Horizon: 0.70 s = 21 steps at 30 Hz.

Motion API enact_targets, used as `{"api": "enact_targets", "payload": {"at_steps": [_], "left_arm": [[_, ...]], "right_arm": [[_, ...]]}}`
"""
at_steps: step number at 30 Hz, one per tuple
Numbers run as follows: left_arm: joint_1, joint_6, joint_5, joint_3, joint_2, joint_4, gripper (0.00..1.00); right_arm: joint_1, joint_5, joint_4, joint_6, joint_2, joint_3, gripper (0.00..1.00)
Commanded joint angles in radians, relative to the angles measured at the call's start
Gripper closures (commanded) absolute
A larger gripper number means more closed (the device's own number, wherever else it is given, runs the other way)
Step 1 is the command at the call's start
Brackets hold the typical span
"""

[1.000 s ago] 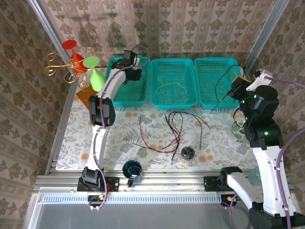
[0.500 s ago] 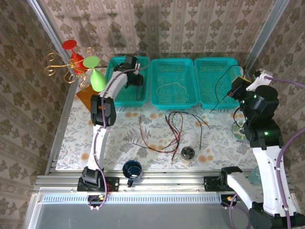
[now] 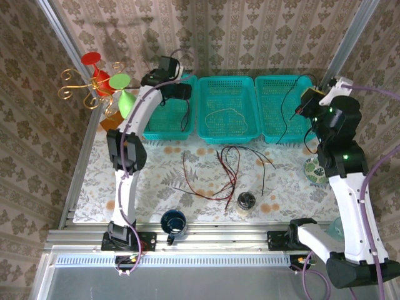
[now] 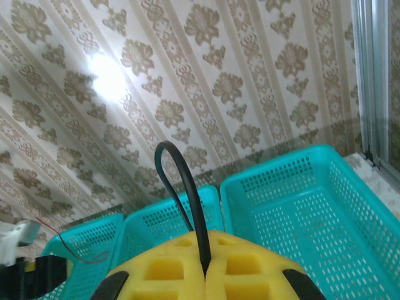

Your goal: Untangle the cables

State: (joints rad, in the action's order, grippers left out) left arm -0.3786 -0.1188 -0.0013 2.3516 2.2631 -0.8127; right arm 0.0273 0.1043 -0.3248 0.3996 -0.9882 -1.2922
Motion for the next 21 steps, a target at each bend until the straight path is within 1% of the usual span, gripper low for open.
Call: {"api": "enact_targets", "payload": {"at_steps": [1, 3, 6, 8, 16, 18, 21], "left_arm": [[-0.004, 0.033, -0.040, -0.015, -0.106, -0.028, 0.26], [-0.008, 0.034, -0.042, -0.044, -0.148, -0.020, 0.26], [-0.013, 0.033, -0.039, -0.055, -0.193, -0.059, 0.26], [-0.020, 0.033, -0.037, -0.094, -0.235, -0.058, 0.26], [-0.056, -0.022, -0.013, -0.422, -0.434, 0.072, 0.25], [-0.064, -0.044, -0.011, -0.506, -0.480, 0.112, 0.25], [-0.071, -0.074, -0.002, -0.617, -0.537, 0.158, 0.25]], "right_arm": [[0.007, 0.020, 0.081, -0.064, -0.051, -0.079, 1.00], [0.006, 0.025, 0.090, -0.092, -0.096, -0.123, 1.00], [0.006, 0.045, 0.109, -0.134, -0.164, -0.190, 1.00], [0.005, 0.050, 0.120, -0.164, -0.210, -0.237, 1.00], [0.003, 0.077, 0.124, -0.286, -0.384, -0.382, 1.00], [0.003, 0.096, 0.124, -0.320, -0.433, -0.406, 1.00], [0.003, 0.160, 0.130, -0.374, -0.486, -0.412, 1.00]]}}
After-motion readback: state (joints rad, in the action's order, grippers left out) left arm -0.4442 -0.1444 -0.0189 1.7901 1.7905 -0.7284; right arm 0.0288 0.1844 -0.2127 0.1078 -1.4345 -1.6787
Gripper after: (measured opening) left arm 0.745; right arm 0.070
